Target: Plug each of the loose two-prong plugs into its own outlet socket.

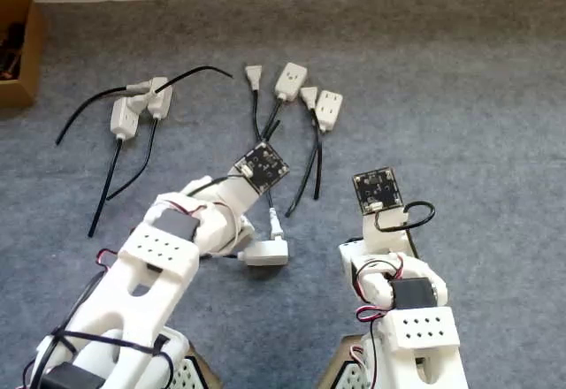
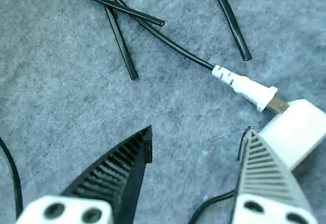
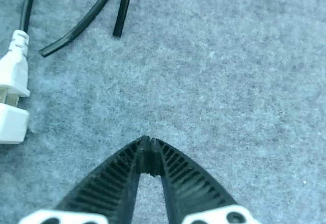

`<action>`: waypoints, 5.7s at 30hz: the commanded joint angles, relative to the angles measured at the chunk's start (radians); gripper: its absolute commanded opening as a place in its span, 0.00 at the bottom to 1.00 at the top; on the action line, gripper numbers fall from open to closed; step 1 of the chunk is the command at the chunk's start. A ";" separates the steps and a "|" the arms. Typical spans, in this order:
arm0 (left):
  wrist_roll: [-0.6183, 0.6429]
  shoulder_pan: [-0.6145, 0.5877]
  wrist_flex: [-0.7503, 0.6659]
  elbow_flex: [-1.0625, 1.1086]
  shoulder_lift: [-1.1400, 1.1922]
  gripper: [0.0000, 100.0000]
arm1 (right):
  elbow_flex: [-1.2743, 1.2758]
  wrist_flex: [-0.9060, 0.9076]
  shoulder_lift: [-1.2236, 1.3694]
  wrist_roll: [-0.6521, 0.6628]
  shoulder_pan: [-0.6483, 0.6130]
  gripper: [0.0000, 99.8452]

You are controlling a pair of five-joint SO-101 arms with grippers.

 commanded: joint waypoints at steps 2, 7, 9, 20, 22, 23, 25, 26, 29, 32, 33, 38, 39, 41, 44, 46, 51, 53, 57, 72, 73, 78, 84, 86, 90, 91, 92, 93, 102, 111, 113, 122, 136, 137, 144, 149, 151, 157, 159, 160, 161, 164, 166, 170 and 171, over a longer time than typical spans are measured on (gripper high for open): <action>0.011 0.051 -0.048 0.065 -0.018 0.28 | -0.005 -0.016 -0.008 0.006 0.002 0.01; 0.011 0.073 -0.012 0.077 -0.019 0.28 | -0.005 -0.016 -0.008 0.008 0.002 0.01; 0.014 0.091 0.003 0.077 -0.019 0.28 | -0.005 -0.016 -0.008 0.008 0.002 0.01; 0.017 0.022 0.269 -0.140 -0.159 0.27 | -0.005 -0.016 -0.008 0.009 0.002 0.01; 0.014 -0.015 0.359 -0.220 -0.209 0.27 | 0.002 -0.016 -0.008 0.008 0.002 0.01; 0.012 -0.018 0.405 -0.246 -0.229 0.27 | 0.010 -0.016 -0.008 0.009 0.002 0.01; -0.008 0.012 0.496 -0.262 -0.259 0.27 | 0.013 -0.016 -0.012 0.009 0.002 0.01; -0.032 0.048 0.534 -0.248 -0.268 0.27 | 0.015 -0.016 -0.012 0.009 0.002 0.01; -0.054 0.174 0.589 -0.171 -0.294 0.27 | 0.019 -0.012 -0.013 0.014 0.005 0.01; -0.055 0.280 0.582 -0.090 -0.295 0.27 | 0.019 0.010 -0.015 0.080 0.054 0.01; -0.055 0.303 0.563 -0.067 -0.294 0.27 | 0.016 0.022 -0.015 0.086 0.087 0.01; -0.110 0.326 0.431 0.018 -0.292 0.27 | 0.021 0.021 -0.015 0.083 0.171 0.01; -0.110 0.326 0.407 0.030 -0.292 0.27 | 0.021 0.022 -0.015 0.083 0.166 0.01; -0.140 0.326 0.362 0.054 -0.292 0.27 | 0.022 0.024 -0.015 0.083 0.145 0.01; -0.152 0.326 0.310 0.094 -0.291 0.27 | 0.022 0.025 -0.015 0.083 0.128 0.01; -0.152 0.326 0.281 0.122 -0.291 0.27 | 0.024 0.025 -0.015 0.083 0.125 0.01; -0.152 0.326 0.216 0.186 -0.291 0.22 | 0.041 0.021 -0.015 0.084 0.125 0.01; -0.152 0.326 0.213 0.189 -0.291 0.19 | 0.042 0.021 -0.015 0.084 0.125 0.01; -0.152 0.328 0.183 0.200 -0.291 0.12 | 0.045 0.021 -0.015 0.084 0.125 0.01; -0.342 -0.031 0.009 0.259 -0.300 0.03 | 0.068 -0.021 -0.013 0.083 0.125 0.01; -0.367 -0.076 -0.031 0.259 -0.300 0.03 | 0.068 -0.021 -0.013 0.083 0.125 0.01; -0.485 -0.168 -0.117 0.297 -0.303 0.03 | 0.068 -0.022 -0.013 0.081 0.125 0.01; -0.588 -0.168 -0.186 0.364 -0.303 0.03 | 0.068 -0.024 -0.013 0.081 0.124 0.01; -0.651 -0.168 -0.186 0.378 -0.303 0.03 | 0.068 -0.024 -0.013 0.081 0.124 0.01; -0.847 -0.165 -0.209 0.440 -0.303 0.03 | 0.070 -0.048 -0.013 0.081 0.124 0.01; -0.902 -0.165 -0.238 0.467 -0.303 0.03 | 0.070 -0.062 -0.013 0.081 0.124 0.01; -0.962 -0.165 -0.281 0.501 -0.303 0.03 | 0.070 -0.071 -0.012 0.081 0.124 0.01; -1.016 -0.165 -0.328 0.541 -0.303 0.03 | 0.070 -0.079 -0.012 0.081 0.124 0.01; -1.154 -0.004 -0.422 0.582 -0.302 0.03 | 0.071 -0.093 -0.010 0.081 0.124 0.01; -0.953 0.124 -0.410 0.572 -0.325 0.32 | 0.071 -0.093 -0.010 0.081 0.124 0.01; -0.947 0.124 -0.408 0.575 -0.363 0.33 | 0.071 -0.093 -0.010 0.081 0.124 0.01; -0.957 -0.067 -0.407 0.598 -0.668 0.29 | 0.108 -0.130 -0.013 0.081 0.124 0.01; -0.675 -0.259 -0.048 0.593 -1.141 0.29 | 0.114 -0.117 -0.008 0.084 0.125 0.01; -0.635 -0.271 -0.005 0.581 -1.161 0.29 | 0.114 -0.117 -0.008 0.084 0.125 0.01; -0.419 -0.236 0.160 0.510 -1.205 0.29 | 0.114 -0.117 -0.008 0.083 0.124 0.01; -0.272 -0.213 0.272 0.424 -1.204 0.29 | 0.114 -0.116 -0.008 0.083 0.124 0.01; -0.229 -0.213 0.344 0.355 -1.198 0.29 | 0.114 -0.116 -0.008 0.083 0.124 0.01; -0.074 -0.151 0.623 0.007 -0.944 0.29 | 0.114 -0.116 -0.008 0.083 0.124 0.01; 0.020 -0.142 0.704 -0.143 -0.799 0.29 | 0.114 -0.114 -0.008 0.083 0.124 0.01; 0.064 -0.142 0.746 -0.222 -0.716 0.29 | 0.114 -0.114 -0.008 0.083 0.124 0.01; 0.100 -0.142 0.781 -0.291 -0.628 0.29 | 0.114 -0.114 -0.008 0.083 0.124 0.01; 0.118 -0.147 0.806 -0.463 -0.343 0.29 | 0.116 -0.114 -0.008 0.084 0.124 0.01; 0.112 -0.148 0.804 -0.567 -0.154 0.29 | 0.116 -0.113 -0.008 0.086 0.124 0.01; -0.146 -0.151 0.812 -0.776 0.205 0.29 | 0.116 -0.113 -0.008 0.087 0.124 0.01; -0.219 -0.154 0.812 -0.822 0.285 0.29 | 0.116 -0.113 -0.008 0.087 0.124 0.01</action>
